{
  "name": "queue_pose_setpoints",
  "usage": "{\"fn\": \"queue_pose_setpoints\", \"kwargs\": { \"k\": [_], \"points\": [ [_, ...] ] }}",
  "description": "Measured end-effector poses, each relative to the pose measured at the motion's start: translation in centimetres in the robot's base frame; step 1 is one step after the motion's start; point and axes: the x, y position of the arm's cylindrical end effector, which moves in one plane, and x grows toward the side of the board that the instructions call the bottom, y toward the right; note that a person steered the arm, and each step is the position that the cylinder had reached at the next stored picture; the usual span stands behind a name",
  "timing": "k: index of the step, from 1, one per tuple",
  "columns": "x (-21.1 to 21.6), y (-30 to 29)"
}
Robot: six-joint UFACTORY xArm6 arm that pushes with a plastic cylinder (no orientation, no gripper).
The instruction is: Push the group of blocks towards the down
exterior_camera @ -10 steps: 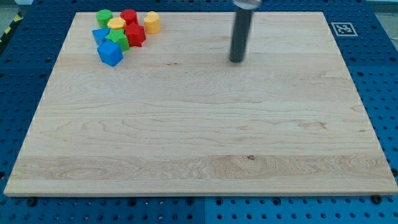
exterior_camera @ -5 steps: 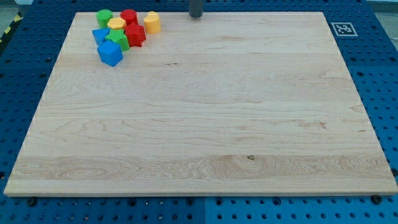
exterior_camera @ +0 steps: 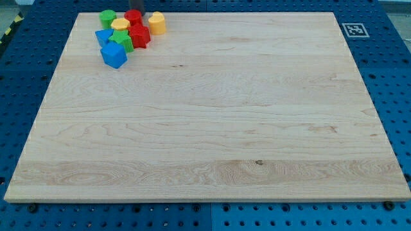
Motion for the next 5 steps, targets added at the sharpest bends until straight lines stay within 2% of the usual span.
{"fn": "queue_pose_setpoints", "kwargs": {
  "k": [2,5],
  "points": [
    [4.6,0.0],
    [8.8,0.3]
  ]
}}
